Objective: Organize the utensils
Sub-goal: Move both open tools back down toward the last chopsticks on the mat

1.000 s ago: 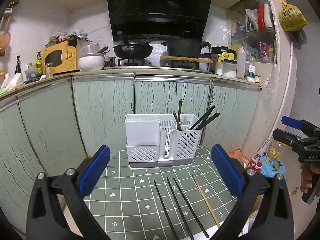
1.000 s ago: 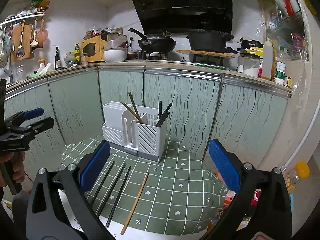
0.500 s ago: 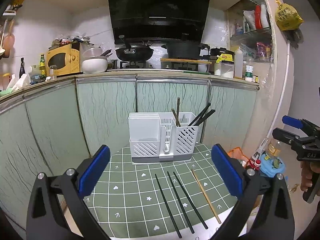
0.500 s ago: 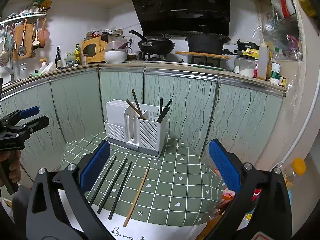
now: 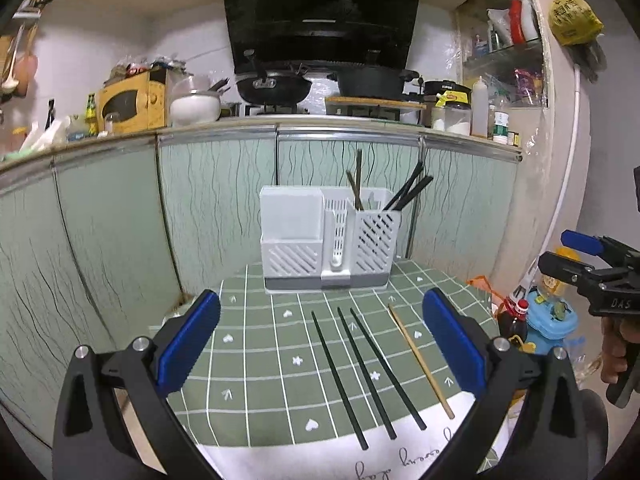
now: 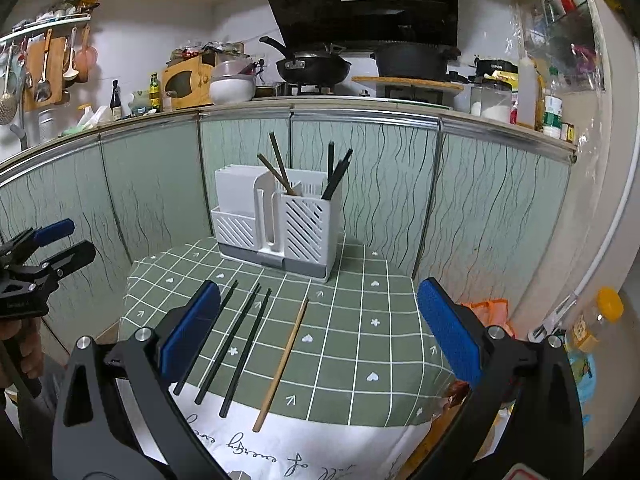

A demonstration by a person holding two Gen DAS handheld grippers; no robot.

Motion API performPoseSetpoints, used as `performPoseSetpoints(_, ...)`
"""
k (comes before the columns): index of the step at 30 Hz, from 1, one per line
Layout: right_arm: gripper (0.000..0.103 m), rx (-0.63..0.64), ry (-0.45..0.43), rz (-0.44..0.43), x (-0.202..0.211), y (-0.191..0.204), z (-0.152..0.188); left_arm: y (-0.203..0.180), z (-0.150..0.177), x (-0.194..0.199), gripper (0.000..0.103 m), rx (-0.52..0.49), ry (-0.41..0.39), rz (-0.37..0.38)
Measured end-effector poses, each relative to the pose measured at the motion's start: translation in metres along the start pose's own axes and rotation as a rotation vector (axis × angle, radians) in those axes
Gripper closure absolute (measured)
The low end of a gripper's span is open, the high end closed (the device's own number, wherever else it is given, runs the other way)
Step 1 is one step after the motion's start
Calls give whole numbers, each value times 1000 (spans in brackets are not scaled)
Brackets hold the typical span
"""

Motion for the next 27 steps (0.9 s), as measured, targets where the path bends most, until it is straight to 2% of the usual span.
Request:
performPoseSetpoints(7,8,-28,28,-11,-12,3,32,4,26,-9,5,13,21,-27)
performPoseSetpoints(20,8,-35,59,21,-25,11,79,-3,80,-21,5,-22,58,-18)
performPoseSetpoints(27,8,-53,90,0,-38,17,106,-9,101,-25,5,-25,76,-3)
Point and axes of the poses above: each gripper's, at about its wrist camera, not at the fingertips, and x roughly against the way its jaws point, y to its left, z to its underside, the point moved 4 cm from there along -x, roughly the way its jaws point, and after that the axes turned 2 degrees about -z, right-handed, at the moved point
